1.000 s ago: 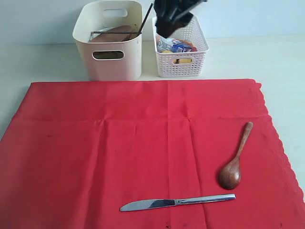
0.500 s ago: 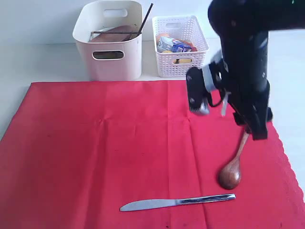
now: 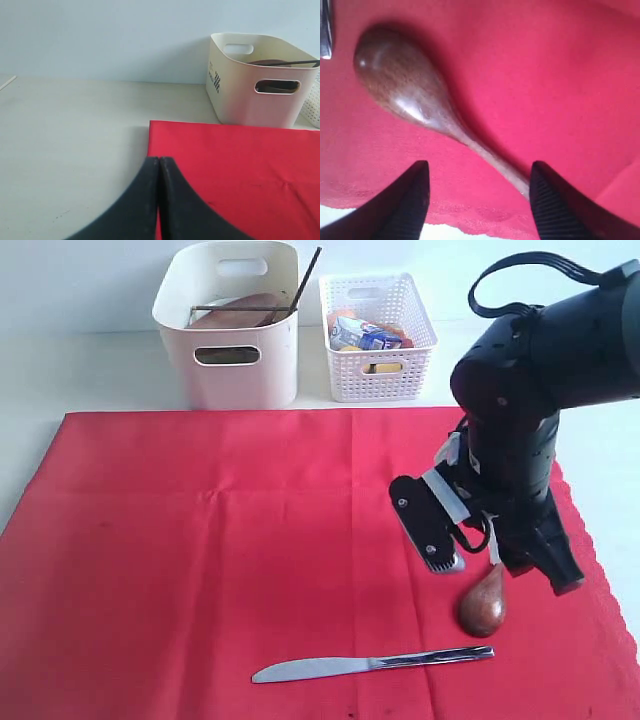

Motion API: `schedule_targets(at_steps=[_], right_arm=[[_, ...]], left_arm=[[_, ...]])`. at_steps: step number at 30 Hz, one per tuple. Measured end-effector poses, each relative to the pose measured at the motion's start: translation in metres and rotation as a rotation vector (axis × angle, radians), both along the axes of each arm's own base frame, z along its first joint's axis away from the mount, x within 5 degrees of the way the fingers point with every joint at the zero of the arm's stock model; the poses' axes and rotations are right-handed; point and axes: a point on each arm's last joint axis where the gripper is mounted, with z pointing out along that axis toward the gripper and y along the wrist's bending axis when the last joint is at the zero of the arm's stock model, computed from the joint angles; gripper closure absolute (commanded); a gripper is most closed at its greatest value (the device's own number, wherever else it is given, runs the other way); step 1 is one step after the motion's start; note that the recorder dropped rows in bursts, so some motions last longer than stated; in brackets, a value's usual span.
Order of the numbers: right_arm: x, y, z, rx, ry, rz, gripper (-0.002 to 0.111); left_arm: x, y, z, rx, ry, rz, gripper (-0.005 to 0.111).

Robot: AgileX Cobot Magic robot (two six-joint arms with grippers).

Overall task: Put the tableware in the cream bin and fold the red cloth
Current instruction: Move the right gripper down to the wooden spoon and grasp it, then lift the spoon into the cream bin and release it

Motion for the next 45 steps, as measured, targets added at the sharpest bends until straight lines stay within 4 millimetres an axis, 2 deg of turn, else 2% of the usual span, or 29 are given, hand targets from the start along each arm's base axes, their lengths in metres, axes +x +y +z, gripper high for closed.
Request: schedule_targets(at_steps=[11, 14, 21, 31, 35, 41, 45], right_arm=[[0.0, -0.003, -0.034, -0.075, 0.063, 0.06, 0.055], [0.001, -0.001, -0.035, -0.064, 0.05, 0.062, 0.065], [0.004, 0.001, -0.036, -0.04, 0.016, 0.069, 0.106], [0.004, 0.001, -0.033, -0.022, -0.002, 0.031, 0.108], [0.007, 0.006, -0.014, 0.05, -0.065, -0.029, 0.108], [0.019, 0.026, 0.043, 0.296, -0.205, -0.129, 0.108], [0.028, 0.044, 0.078, 0.523, -0.287, -0.176, 0.108]], left_arm=[[0.0, 0.0, 0.0, 0.0, 0.0, 0.0, 0.104], [0.0, 0.0, 0.0, 0.0, 0.0, 0.0, 0.104], [0.0, 0.0, 0.0, 0.0, 0.0, 0.0, 0.104], [0.0, 0.0, 0.0, 0.0, 0.0, 0.0, 0.104], [0.0, 0.0, 0.0, 0.0, 0.0, 0.0, 0.104], [0.0, 0.0, 0.0, 0.0, 0.0, 0.0, 0.104], [0.0, 0.0, 0.0, 0.0, 0.0, 0.0, 0.104]])
